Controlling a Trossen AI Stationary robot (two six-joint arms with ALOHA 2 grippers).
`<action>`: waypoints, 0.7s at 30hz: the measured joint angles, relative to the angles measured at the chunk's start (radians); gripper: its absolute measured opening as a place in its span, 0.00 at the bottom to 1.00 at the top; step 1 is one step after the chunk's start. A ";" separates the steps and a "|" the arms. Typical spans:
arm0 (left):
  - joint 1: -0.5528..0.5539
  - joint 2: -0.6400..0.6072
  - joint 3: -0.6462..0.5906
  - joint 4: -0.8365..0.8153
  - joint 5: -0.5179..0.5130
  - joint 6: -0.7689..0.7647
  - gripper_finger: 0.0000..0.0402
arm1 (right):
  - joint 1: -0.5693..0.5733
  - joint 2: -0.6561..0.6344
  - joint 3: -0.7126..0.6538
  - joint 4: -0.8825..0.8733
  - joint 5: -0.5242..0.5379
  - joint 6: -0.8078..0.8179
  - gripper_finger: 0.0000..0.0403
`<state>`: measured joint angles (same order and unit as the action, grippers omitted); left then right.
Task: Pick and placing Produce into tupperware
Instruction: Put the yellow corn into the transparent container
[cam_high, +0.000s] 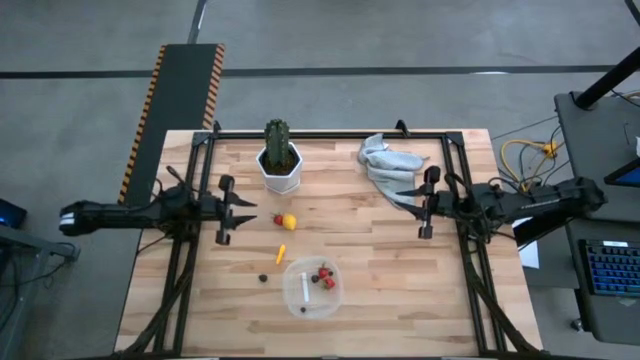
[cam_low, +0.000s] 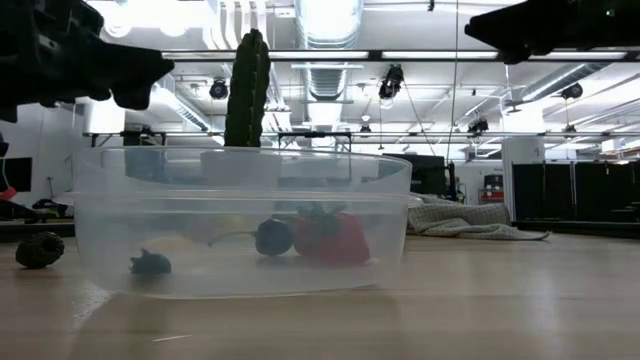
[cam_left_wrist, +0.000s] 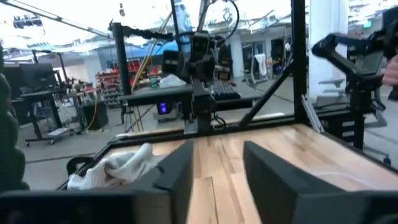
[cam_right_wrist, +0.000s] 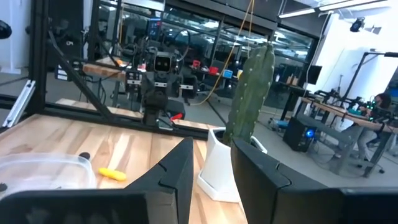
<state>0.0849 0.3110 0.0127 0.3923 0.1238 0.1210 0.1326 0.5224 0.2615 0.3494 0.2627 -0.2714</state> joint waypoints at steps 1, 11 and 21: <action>0.000 0.007 0.010 -0.003 0.000 0.021 0.35 | 0.000 0.005 0.003 -0.001 0.000 0.000 0.25; 0.000 0.008 0.054 0.470 0.006 0.051 0.45 | 0.000 0.050 0.027 0.000 0.000 -0.070 0.25; -0.003 0.024 0.352 -0.401 0.001 0.092 0.45 | -0.002 0.069 0.026 -0.001 0.000 -0.077 0.25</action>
<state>0.0814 0.3352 0.3645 -0.0088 0.1248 0.2127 0.1307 0.5915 0.2871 0.3481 0.2632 -0.3487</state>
